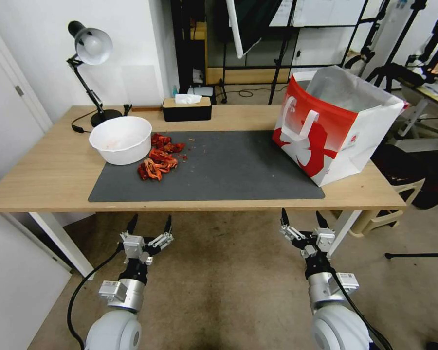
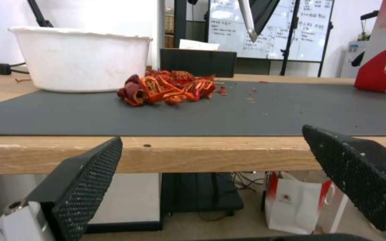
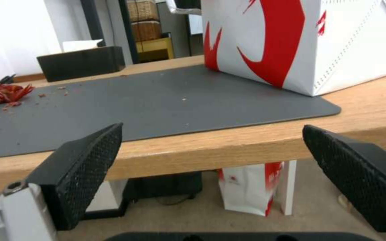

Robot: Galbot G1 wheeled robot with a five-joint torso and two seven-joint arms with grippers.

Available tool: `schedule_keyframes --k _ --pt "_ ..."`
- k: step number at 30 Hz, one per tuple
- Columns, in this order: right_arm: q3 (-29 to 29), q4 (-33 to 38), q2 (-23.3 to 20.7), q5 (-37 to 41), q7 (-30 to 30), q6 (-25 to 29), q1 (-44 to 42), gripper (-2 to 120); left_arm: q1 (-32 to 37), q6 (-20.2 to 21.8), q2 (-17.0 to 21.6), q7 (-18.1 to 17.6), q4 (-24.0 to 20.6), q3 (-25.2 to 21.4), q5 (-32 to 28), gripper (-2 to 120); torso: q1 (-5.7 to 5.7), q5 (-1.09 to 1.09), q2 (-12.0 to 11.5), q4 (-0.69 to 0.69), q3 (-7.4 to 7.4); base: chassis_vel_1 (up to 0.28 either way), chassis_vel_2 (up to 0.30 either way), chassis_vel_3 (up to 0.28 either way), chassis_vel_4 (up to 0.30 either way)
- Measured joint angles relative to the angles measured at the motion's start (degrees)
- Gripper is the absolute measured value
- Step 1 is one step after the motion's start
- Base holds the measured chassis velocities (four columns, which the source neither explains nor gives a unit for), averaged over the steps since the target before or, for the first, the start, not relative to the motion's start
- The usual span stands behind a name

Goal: Close the takeout container lid, then place the container into the takeout bag.

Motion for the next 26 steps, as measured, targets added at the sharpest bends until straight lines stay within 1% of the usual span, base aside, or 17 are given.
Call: schedule_keyframes --k 26 --pt "0.01 0.01 -0.09 0.05 -0.06 -0.22 0.13 100 -0.03 -0.03 -0.01 -0.16 0.0 -0.03 0.11 100 0.02 0.0 0.0 0.0 0.0 0.0 0.0 0.0 0.0"
